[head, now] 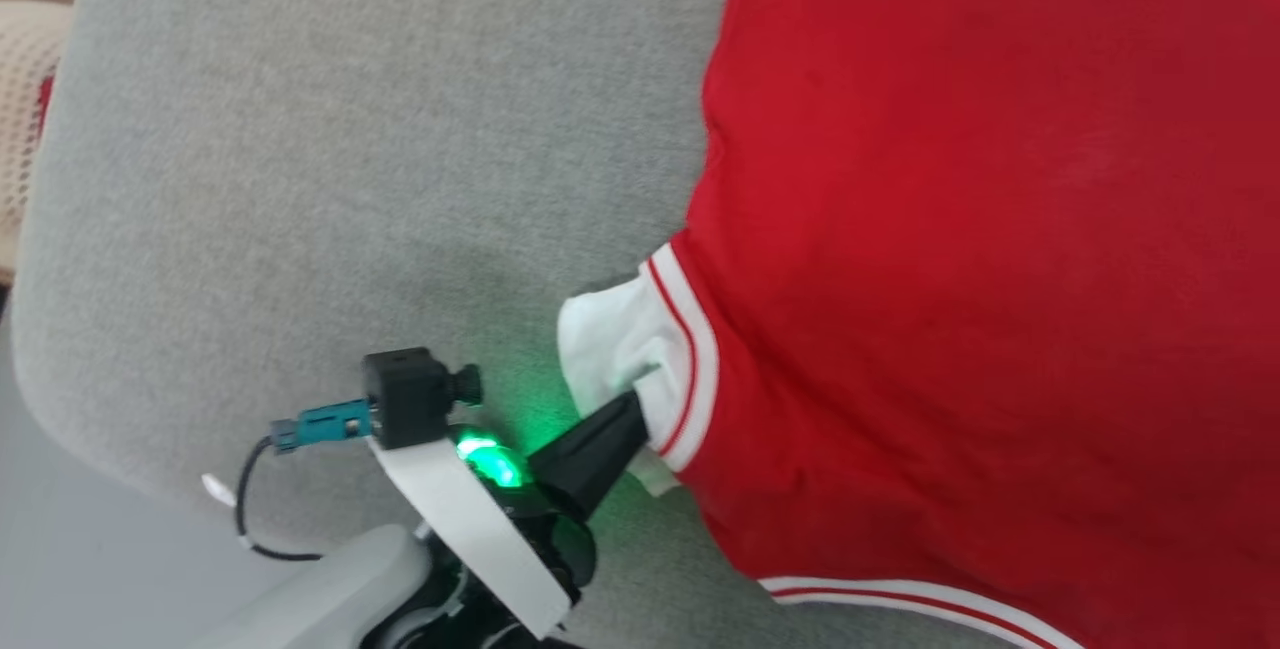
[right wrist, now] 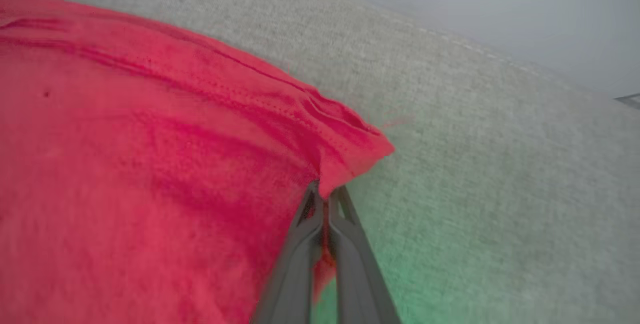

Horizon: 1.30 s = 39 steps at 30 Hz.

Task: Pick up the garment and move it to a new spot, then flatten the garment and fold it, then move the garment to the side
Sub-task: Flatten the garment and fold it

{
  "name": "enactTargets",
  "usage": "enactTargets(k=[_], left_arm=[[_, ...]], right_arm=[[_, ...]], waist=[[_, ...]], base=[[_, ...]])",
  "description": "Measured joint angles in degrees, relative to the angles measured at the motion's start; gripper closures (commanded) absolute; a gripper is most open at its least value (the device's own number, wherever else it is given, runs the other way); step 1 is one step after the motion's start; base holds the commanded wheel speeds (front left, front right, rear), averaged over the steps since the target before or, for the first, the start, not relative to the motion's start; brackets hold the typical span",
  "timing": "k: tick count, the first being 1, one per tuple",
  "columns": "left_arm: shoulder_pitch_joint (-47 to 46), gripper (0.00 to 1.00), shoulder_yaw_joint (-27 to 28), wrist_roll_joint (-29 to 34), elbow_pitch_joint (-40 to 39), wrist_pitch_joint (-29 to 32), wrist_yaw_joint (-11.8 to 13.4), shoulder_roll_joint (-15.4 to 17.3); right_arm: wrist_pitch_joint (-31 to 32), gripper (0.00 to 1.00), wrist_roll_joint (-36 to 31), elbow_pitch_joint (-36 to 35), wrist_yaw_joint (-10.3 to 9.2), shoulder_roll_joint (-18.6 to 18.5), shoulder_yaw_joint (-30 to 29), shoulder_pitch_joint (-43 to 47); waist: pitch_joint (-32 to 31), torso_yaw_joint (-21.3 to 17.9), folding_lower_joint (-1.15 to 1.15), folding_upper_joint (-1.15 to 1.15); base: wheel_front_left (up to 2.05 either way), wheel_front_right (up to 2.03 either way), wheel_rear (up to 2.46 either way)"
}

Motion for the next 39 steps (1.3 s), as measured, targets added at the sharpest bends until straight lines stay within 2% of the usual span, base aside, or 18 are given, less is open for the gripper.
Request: enactTargets(k=[8,12,15,21,27,31,36,37,38,39], left_arm=[[4.65,1.00,4.50,-0.14,1.09,-0.01,-0.01,2.91],[7.23,1.00,6.77,-0.14,1.45,0.00,-0.01,4.22],[9.33,1.00,9.01,-0.87,1.43,-0.01,-0.01,4.35],[12.85,1.00,12.17,-1.30,1.74,-0.01,-0.01,5.84],[15.37,1.00,14.54,-1.36,1.91,0.00,-0.01,6.10],[16.06,1.00,14.83,-1.77,1.90,0.00,-0.01,6.30],[16.50,1.00,15.15,-1.89,1.97,0.00,-0.01,6.79],[16.55,1.00,15.06,-1.89,2.03,0.00,-0.01,6.84],[16.61,1.00,14.99,-1.90,2.07,-0.01,-0.01,6.87],[16.69,1.00,15.00,-1.94,2.07,-0.01,-0.01,6.89]], right_arm=[[-0.71,1.00,10.78,-12.01,0.00,-6.25,3.81,13.69],[-0.16,1.00,16.46,-19.68,0.00,-9.15,2.35,24.55],[-0.13,1.00,20.29,-24.93,0.00,-9.64,-0.21,34.13],[0.33,1.00,23.53,-34.79,0.00,-7.51,-4.91,53.74],[1.25,1.00,23.30,-41.69,-0.01,-1.91,-6.88,69.23],[2.02,1.00,22.42,-45.31,-0.01,2.01,-6.06,75.80],[2.19,1.00,20.25,-48.07,0.00,4.82,-5.33,78.24],[1.66,0.72,19.65,-48.20,0.00,5.22,-5.58,78.19],[1.14,0.14,18.79,-48.36,0.00,5.53,-5.89,78.09],[0.85,0.00,18.05,-48.58,0.00,5.59,-6.33,77.91]], waist=[[-5.02,-4.61,0.00,0.00],[-7.65,-7.25,0.00,0.00],[-9.65,-9.08,0.00,0.00],[-12.57,-12.93,0.00,0.00],[-14.68,-15.31,0.00,0.00],[-15.36,-15.79,0.00,0.00],[-15.62,-16.40,0.00,0.00],[-15.69,-16.49,0.00,0.00],[-15.78,-16.58,0.00,0.00],[-15.87,-16.67,0.00,0.00]], base=[[0.00,0.00,0.00],[0.00,0.00,0.00],[0.00,0.00,0.00],[0.00,0.00,0.00],[0.00,0.00,0.00],[0.00,0.00,0.00],[0.00,0.00,0.00],[0.00,0.00,0.00],[0.00,0.00,0.00],[0.00,0.00,0.00]])
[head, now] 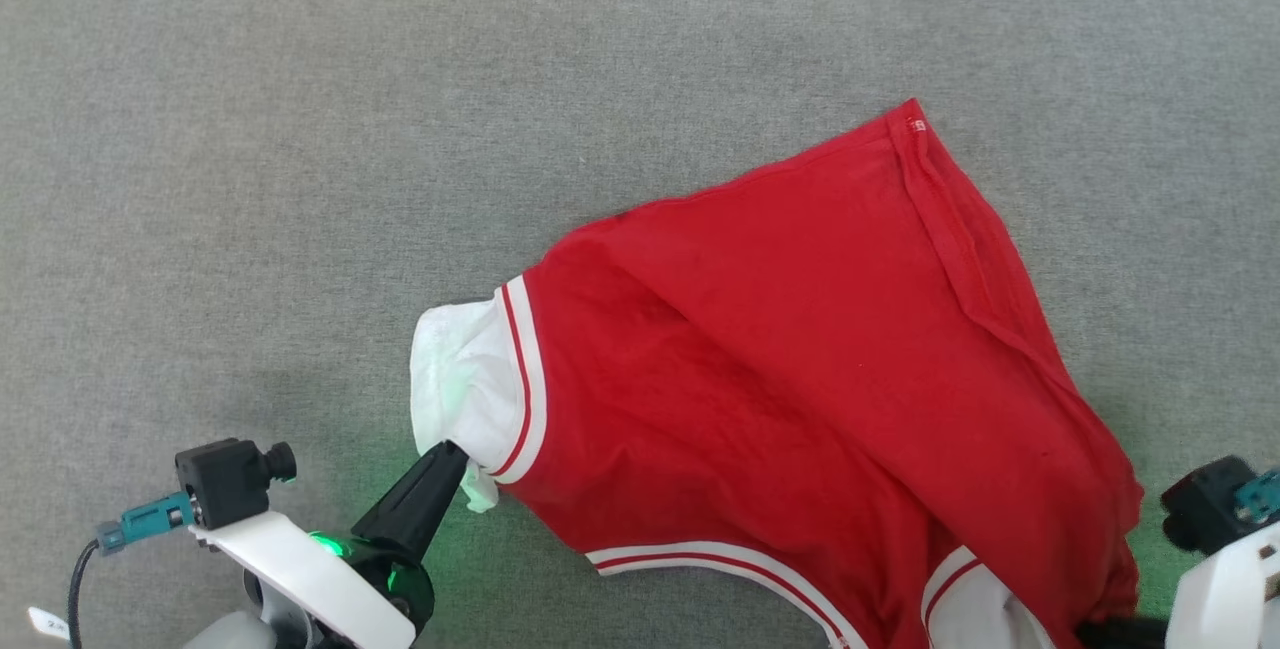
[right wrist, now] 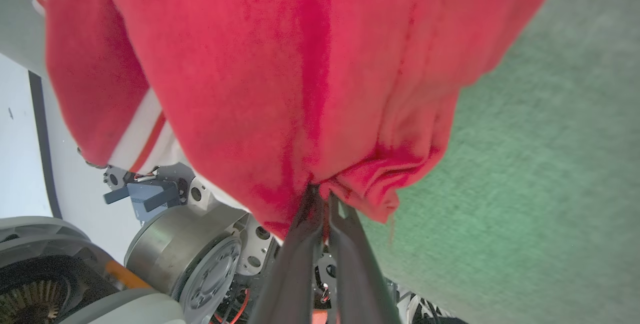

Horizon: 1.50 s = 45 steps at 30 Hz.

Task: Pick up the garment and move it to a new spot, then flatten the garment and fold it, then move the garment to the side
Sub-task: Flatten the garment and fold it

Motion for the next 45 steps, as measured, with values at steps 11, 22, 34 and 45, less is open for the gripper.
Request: enactTargets(k=[11,22,34,45], left_arm=[[1.75,1.00,0.74,-0.36,-0.52,0.00,0.00,-0.75],[-2.10,1.00,-2.02,0.15,-0.89,0.00,0.00,-3.27],[-6.73,1.00,-5.33,0.27,0.09,0.00,0.00,-6.84],[-7.62,1.00,-6.04,0.23,1.98,0.00,0.00,-7.48]], right_arm=[[0.47,0.00,0.44,-10.05,0.00,-0.52,-14.24,-1.13],[-4.44,0.00,-6.54,1.55,0.00,-3.36,-4.79,-31.66],[-3.96,0.00,-10.18,23.80,0.00,-2.56,18.64,-52.79],[-6.01,1.00,-5.02,29.47,0.01,-4.21,25.54,-56.87]], waist=[[-0.71,0.09,0.00,0.00],[2.51,2.80,0.00,0.00],[7.01,8.01,0.00,0.00],[7.25,8.74,0.00,0.00]], base=[[0.00,0.00,0.00],[0.00,0.00,0.00],[0.00,0.00,0.00],[0.00,0.00,0.00]])
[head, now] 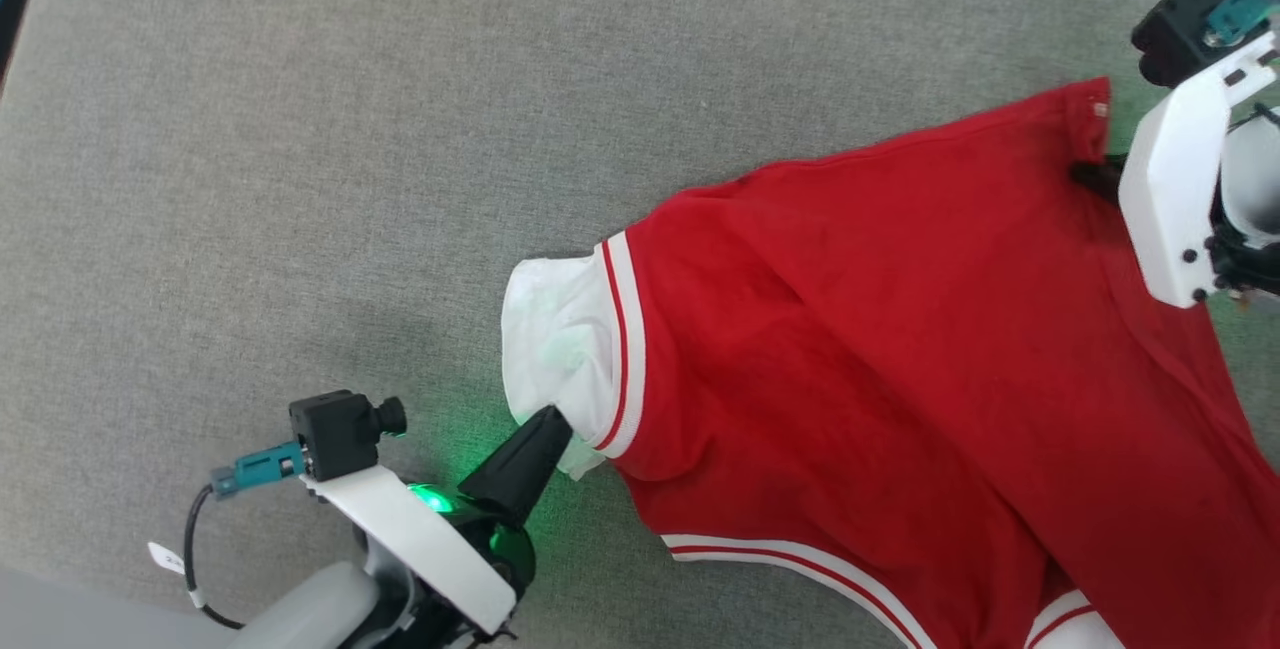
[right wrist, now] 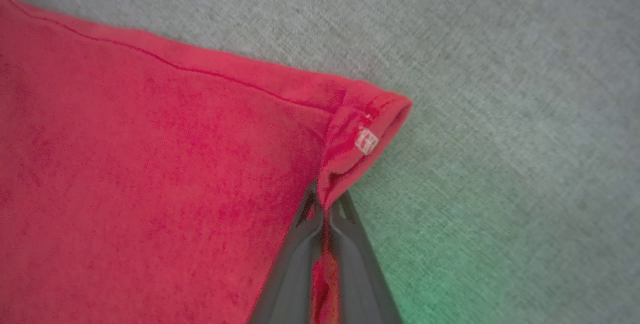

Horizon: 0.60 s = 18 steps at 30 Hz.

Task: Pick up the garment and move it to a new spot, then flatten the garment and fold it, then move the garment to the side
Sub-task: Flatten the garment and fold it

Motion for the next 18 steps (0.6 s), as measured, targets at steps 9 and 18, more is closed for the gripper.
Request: enactTargets(k=[9,18], left_arm=[[-4.67,1.00,-1.48,-0.05,3.25,0.04,0.00,6.27],[-22.30,1.00,2.66,-3.33,6.27,3.83,0.00,9.39]], right_arm=[[-12.20,1.00,0.81,7.37,0.00,3.47,-6.19,-3.02],[-21.79,1.00,-1.52,13.79,0.00,5.17,-16.44,-12.12]], waist=[[-3.25,-2.42,0.00,0.00],[-3.53,-6.36,0.00,0.00]], base=[[0.00,0.00,0.00],[0.00,0.00,0.00]])
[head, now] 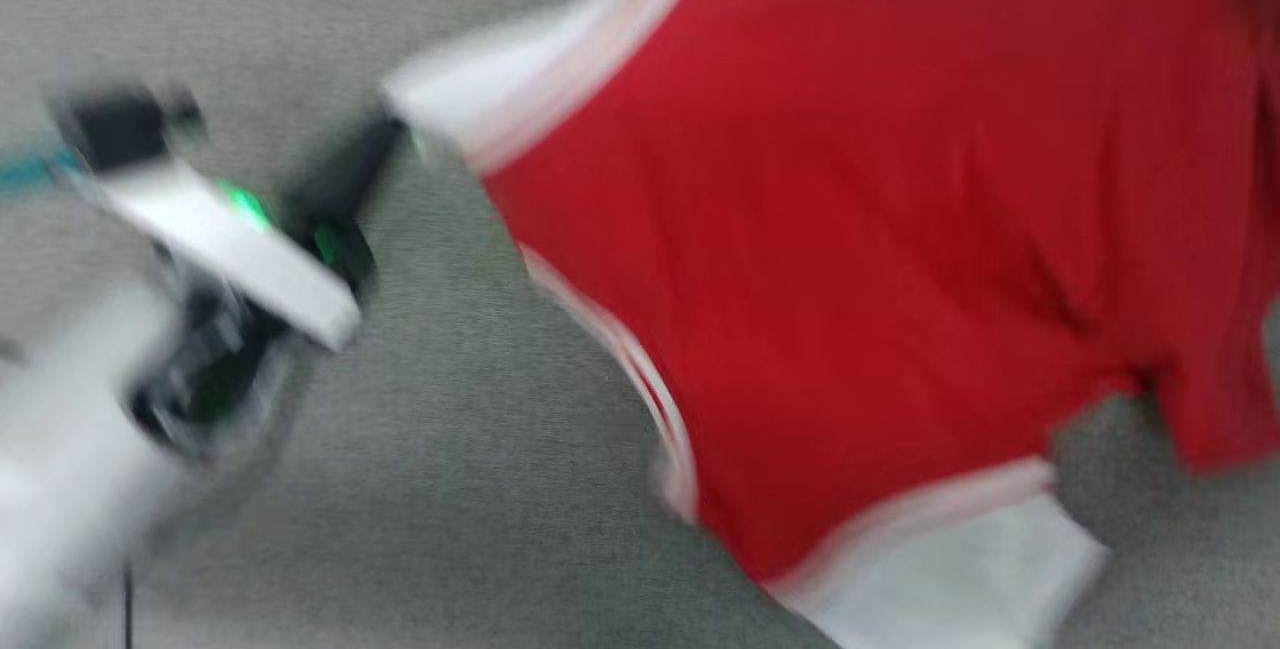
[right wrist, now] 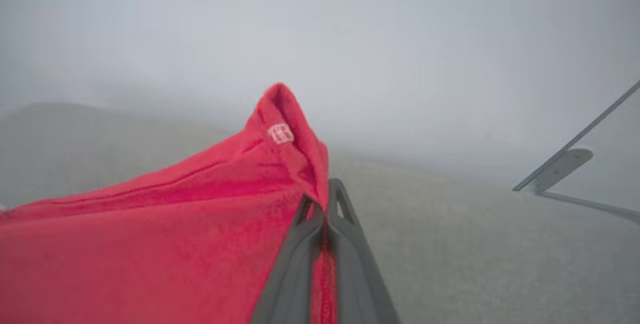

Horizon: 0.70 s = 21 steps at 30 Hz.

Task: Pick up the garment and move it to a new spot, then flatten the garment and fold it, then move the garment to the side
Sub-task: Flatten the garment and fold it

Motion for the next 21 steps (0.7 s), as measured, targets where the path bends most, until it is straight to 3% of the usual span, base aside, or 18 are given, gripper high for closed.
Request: enactTargets(k=[5,13,21], left_arm=[[-16.40,1.00,4.65,-2.78,7.82,5.08,0.00,-0.70],[-42.27,1.00,12.05,-5.20,26.97,5.37,-0.03,-7.59],[-53.68,1.00,15.05,-5.87,28.95,3.68,-0.03,-10.32]], right_arm=[[-5.25,1.00,-2.90,3.97,0.02,3.01,-5.16,-11.46],[-16.48,1.00,-8.92,13.73,0.25,9.01,-10.92,-27.98],[-24.79,1.00,-12.78,21.23,0.25,11.16,-12.45,-36.58]], waist=[[3.00,-1.97,0.00,0.00],[7.49,-5.57,0.00,0.00],[8.71,-6.55,0.00,0.00]], base=[[0.00,0.00,0.00],[0.00,0.00,0.00],[0.00,0.00,0.00]])
